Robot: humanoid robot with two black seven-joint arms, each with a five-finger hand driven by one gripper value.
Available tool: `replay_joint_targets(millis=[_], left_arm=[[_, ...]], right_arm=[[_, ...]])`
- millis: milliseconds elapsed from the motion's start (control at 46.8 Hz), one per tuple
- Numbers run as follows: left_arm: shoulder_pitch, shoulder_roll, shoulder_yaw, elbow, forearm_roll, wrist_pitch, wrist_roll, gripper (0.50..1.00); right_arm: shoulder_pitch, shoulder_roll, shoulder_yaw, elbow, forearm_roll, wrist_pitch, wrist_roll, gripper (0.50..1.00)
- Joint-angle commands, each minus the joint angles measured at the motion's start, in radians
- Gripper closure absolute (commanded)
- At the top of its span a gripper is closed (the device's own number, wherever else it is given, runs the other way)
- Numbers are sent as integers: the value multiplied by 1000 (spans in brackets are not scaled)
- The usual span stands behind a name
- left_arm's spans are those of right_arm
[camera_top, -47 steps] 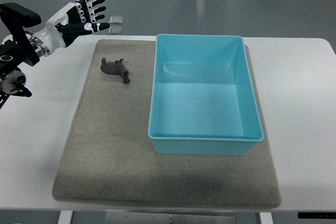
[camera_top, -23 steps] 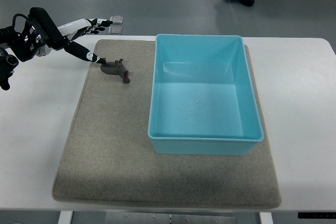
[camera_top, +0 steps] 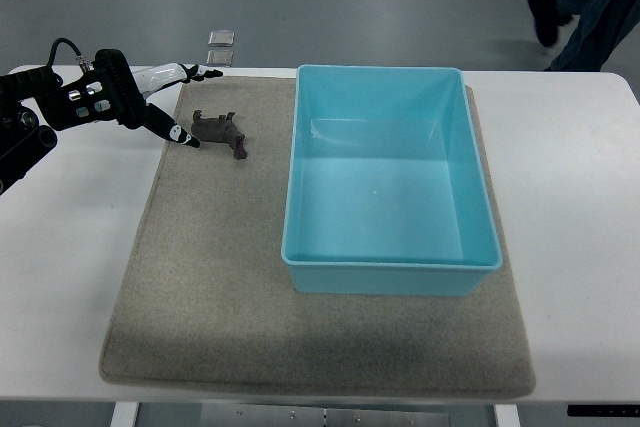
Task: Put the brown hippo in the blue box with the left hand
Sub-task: 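Reach the left hand forward and down toward the brown hippo, then close the left hand fingers around the brown hippo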
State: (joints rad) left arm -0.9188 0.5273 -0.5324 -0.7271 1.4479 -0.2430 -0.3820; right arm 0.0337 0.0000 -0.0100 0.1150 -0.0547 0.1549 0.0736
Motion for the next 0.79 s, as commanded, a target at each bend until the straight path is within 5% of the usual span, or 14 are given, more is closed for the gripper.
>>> replay_joint_targets(millis=[0,406,577,769], left_arm=[[-6,-9,15,0,-1,5,0,557],[-8,-46,94,3,3,90,2,660],[-8,-47,98,3,3,93,2,677],[-15,-49,104,3,5,90,3,752]], right_arm=[[0,0,1,0,-1,0,0,564],[0,0,1,0,-1,0,0,564],[0,0,-1,0,-1,0,0,564],[0,0,1,0,-1,0,0,564]])
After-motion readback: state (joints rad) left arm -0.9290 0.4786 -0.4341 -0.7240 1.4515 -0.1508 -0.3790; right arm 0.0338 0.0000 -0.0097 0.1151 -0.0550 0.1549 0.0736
